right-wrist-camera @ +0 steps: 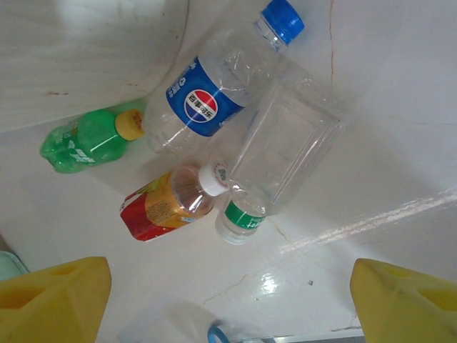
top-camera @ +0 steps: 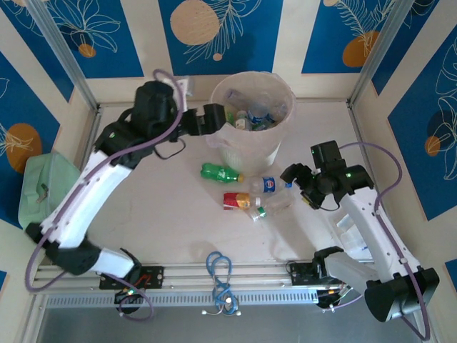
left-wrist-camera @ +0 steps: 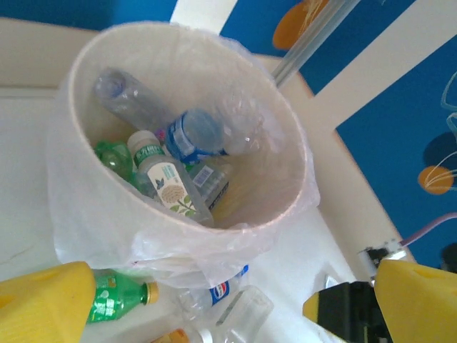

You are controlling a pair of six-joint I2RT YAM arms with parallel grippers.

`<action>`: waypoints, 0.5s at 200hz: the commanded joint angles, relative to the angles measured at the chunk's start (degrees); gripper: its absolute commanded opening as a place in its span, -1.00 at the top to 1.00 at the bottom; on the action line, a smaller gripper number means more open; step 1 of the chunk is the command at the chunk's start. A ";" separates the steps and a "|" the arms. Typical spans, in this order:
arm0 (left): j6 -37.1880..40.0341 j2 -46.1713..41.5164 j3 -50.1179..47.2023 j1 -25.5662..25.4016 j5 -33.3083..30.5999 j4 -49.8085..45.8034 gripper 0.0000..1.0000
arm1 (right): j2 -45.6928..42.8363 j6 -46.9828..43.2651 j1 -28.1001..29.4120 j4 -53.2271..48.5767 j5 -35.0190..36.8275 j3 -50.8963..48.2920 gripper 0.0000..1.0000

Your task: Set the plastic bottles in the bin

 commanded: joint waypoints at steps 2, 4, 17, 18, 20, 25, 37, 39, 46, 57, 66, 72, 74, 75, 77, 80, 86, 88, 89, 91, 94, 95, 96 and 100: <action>-3.08 -4.09 -8.78 2.94 2.74 7.24 -1.00 | 1.45 3.32 0.66 1.91 0.74 -1.50 -0.77; -3.27 -4.47 -9.38 3.21 3.29 7.36 -1.00 | 1.72 3.58 0.82 1.95 0.83 -1.66 -0.77; -4.15 -6.26 -12.50 4.35 4.98 7.57 -0.96 | 3.00 5.16 1.66 2.45 1.53 -2.62 -0.77; -4.21 -6.32 -12.71 4.45 5.02 7.57 -0.96 | 3.08 5.31 1.72 2.50 1.56 -2.71 -0.77; -4.30 -6.61 -13.15 4.53 5.11 7.57 -0.95 | 3.27 5.57 1.81 2.61 1.62 -2.82 -0.77; -4.66 -7.20 -14.34 4.74 5.27 7.70 -0.95 | 3.69 6.16 2.05 2.80 1.82 -3.32 -0.77; -5.62 -8.51 -17.36 5.00 5.77 8.53 -0.92 | 4.48 7.76 2.36 3.38 2.21 -4.54 -0.77; -5.73 -8.72 -17.85 5.00 5.87 8.69 -0.91 | 4.65 8.05 2.32 3.49 2.20 -4.77 -0.77; -6.15 -9.28 -19.43 5.00 6.33 9.13 -0.89 | 5.26 8.67 2.31 4.11 1.97 -5.60 -0.76; -6.71 -9.89 -21.23 5.00 6.63 9.17 -0.85 | 6.15 9.34 2.31 5.11 1.59 -6.40 -0.76; -6.96 -10.16 -22.40 5.00 6.47 8.69 -0.83 | 7.19 9.65 2.32 6.10 1.13 -7.01 -0.77; -7.11 -10.38 -23.09 5.01 6.21 8.29 -0.82 | 7.81 9.68 2.31 6.77 0.86 -7.31 -0.78; -7.14 -10.46 -23.29 5.00 6.13 8.17 -0.81 | 8.05 9.67 2.31 6.99 0.81 -7.40 -0.79; -7.16 -10.49 -23.42 5.04 6.12 8.14 -0.82 | 8.24 9.67 2.35 7.10 0.76 -7.42 -0.79; -7.21 -10.51 -23.63 5.07 6.11 8.04 -0.81 | 8.42 9.74 2.36 7.29 0.72 -7.49 -0.79; -7.30 -10.58 -23.96 5.08 6.03 7.90 -0.81 | 8.76 9.76 2.31 7.56 0.63 -7.60 -0.80; -7.42 -10.79 -24.60 5.08 6.01 7.75 -0.80 | 9.46 9.84 2.36 8.11 0.47 -7.78 -0.83; -7.48 -10.83 -24.85 5.08 6.02 7.75 -0.80 | 9.65 9.85 2.32 8.34 0.39 -7.80 -0.83; -7.50 -10.85 -24.95 5.08 6.02 7.75 -0.80 | 9.79 9.85 2.31 8.48 0.37 -7.85 -0.83; -7.59 -10.93 -25.20 5.08 6.09 7.75 -0.80 | 10.00 9.85 2.35 8.74 0.29 -7.86 -0.84; -7.69 -11.06 -25.55 5.08 6.17 7.82 -0.80 | 10.28 9.85 2.31 9.05 0.20 -7.96 -0.84; -7.74 -11.09 -25.65 5.08 6.23 7.83 -0.79 | 10.41 9.85 2.31 9.19 0.14 -7.97 -0.84; -7.76 -11.11 -25.79 5.08 6.26 7.88 -0.79 | 10.52 9.89 2.35 9.30 0.07 -7.98 -0.84; -7.93 -11.19 -26.26 5.08 6.39 7.99 -0.78 | 11.01 9.93 2.31 9.59 -0.06 -8.11 -0.85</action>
